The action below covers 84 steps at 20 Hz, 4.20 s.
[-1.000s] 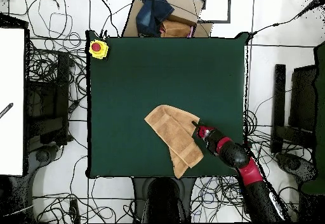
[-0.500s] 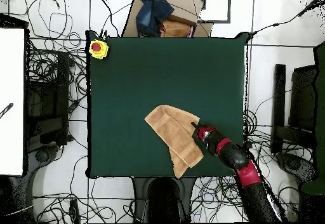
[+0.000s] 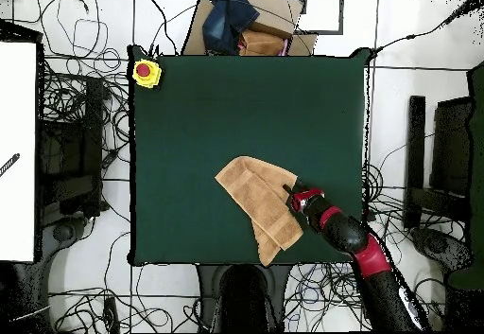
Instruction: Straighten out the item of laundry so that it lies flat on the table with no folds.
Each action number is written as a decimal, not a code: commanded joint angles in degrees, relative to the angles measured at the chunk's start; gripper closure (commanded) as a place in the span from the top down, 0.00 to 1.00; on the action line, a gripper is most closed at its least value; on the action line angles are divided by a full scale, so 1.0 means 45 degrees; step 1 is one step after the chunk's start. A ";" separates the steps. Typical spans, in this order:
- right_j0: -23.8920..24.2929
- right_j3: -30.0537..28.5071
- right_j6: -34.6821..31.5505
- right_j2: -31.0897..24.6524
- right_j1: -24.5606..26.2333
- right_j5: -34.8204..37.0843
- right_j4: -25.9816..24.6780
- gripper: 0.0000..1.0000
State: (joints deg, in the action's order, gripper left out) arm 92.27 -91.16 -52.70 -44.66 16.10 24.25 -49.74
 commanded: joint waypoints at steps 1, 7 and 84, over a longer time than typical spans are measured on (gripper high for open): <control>-0.0752 0.2404 0.5078 0.0485 0.3489 0.0800 -0.0454 1.00; -0.0582 0.2620 0.5642 0.0856 0.4079 0.1045 0.0768 1.00; -0.7093 0.2021 0.2529 0.6998 0.1196 0.1418 1.1760 1.00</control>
State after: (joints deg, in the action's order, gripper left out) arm 60.31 -71.30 -33.48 -16.49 13.91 66.01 13.65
